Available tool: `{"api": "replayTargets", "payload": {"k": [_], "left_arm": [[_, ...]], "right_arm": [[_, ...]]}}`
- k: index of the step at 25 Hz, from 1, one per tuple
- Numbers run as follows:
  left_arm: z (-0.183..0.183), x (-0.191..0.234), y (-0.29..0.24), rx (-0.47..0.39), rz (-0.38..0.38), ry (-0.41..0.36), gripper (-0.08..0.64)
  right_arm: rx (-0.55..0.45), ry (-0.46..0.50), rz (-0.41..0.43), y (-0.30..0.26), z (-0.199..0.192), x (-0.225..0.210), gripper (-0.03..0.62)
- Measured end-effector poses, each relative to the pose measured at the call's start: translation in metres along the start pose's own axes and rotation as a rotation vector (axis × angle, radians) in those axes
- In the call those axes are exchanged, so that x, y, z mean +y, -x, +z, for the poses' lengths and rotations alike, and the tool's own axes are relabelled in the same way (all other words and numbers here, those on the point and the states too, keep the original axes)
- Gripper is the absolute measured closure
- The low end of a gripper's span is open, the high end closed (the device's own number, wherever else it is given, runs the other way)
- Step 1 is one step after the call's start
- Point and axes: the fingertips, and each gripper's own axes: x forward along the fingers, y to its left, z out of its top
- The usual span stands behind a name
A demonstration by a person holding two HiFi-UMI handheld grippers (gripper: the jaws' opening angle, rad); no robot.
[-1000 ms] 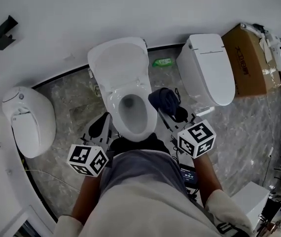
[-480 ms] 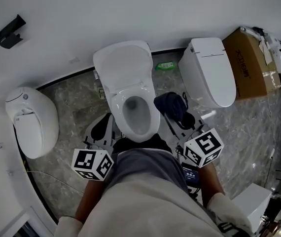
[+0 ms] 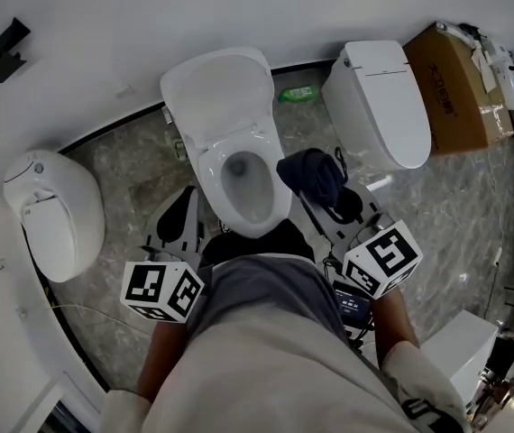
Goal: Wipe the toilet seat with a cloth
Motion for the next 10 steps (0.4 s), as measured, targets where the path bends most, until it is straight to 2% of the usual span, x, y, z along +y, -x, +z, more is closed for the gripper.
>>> {"api": "replayTargets", "payload": {"k": [10], "left_arm": [[-0.013,-0.002,0.004,0.025,-0.022,0.015,0.551]], "right_arm": [[-0.003,-0.008,-0.002,0.002,0.000,0.004,0.509]]}}
